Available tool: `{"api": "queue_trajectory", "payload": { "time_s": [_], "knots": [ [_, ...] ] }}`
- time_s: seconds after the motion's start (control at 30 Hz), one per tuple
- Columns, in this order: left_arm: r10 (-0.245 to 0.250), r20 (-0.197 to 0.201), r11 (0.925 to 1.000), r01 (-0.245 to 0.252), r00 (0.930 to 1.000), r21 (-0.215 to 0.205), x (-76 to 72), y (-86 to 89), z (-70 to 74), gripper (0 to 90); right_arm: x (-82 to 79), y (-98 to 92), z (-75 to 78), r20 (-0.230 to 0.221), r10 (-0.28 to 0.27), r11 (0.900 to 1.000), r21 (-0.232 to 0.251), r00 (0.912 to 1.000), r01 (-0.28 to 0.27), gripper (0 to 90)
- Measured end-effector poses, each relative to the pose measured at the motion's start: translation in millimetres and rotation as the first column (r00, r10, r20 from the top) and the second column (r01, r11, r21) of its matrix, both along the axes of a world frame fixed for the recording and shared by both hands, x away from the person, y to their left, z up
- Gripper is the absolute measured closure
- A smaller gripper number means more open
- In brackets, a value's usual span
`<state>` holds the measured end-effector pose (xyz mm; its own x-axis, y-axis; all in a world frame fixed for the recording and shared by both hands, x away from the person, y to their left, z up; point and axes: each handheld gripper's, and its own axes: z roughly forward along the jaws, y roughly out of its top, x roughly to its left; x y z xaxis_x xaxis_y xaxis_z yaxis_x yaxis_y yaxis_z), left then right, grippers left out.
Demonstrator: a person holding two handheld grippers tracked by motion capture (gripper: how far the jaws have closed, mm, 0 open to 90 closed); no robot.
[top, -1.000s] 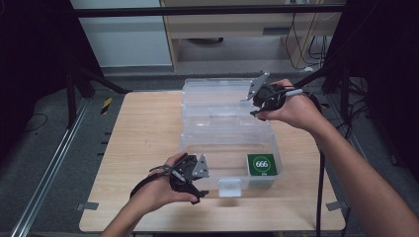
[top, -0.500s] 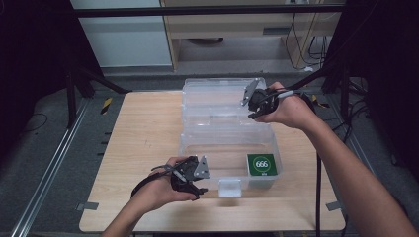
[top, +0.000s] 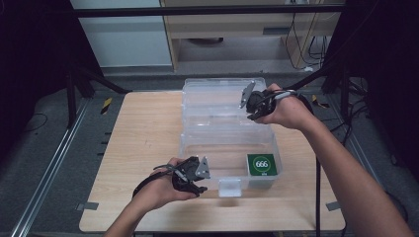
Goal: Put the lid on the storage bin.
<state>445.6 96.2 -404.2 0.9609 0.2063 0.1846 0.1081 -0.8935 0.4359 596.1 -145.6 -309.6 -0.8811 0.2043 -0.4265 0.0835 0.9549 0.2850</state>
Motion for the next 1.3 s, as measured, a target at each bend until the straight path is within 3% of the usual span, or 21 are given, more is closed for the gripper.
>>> {"api": "queue_trajectory", "payload": {
  "time_s": [0.33,0.6,1.3],
  "knots": [
    [0.004,-0.004,0.9996,-0.004,1.0000,0.028,6.1,0.9,-4.3,63.9,2.1,-2.2,1.1,0.002,-0.005,1.000,0.011,1.0000,0.005,73.6],
    [0.009,-0.017,1.0000,-0.009,0.9998,0.000,9.7,5.3,-4.4,77.9,2.1,-1.4,1.0,0.006,0.002,1.000,0.010,1.0000,-0.002,76.1],
    [0.010,-0.019,0.9998,-0.010,0.9998,-0.017,10.1,6.2,-5.2,79.4,-3.0,1.3,0.9,0.034,0.050,0.998,-0.034,0.9982,-0.049,81.2]
  ]
}}
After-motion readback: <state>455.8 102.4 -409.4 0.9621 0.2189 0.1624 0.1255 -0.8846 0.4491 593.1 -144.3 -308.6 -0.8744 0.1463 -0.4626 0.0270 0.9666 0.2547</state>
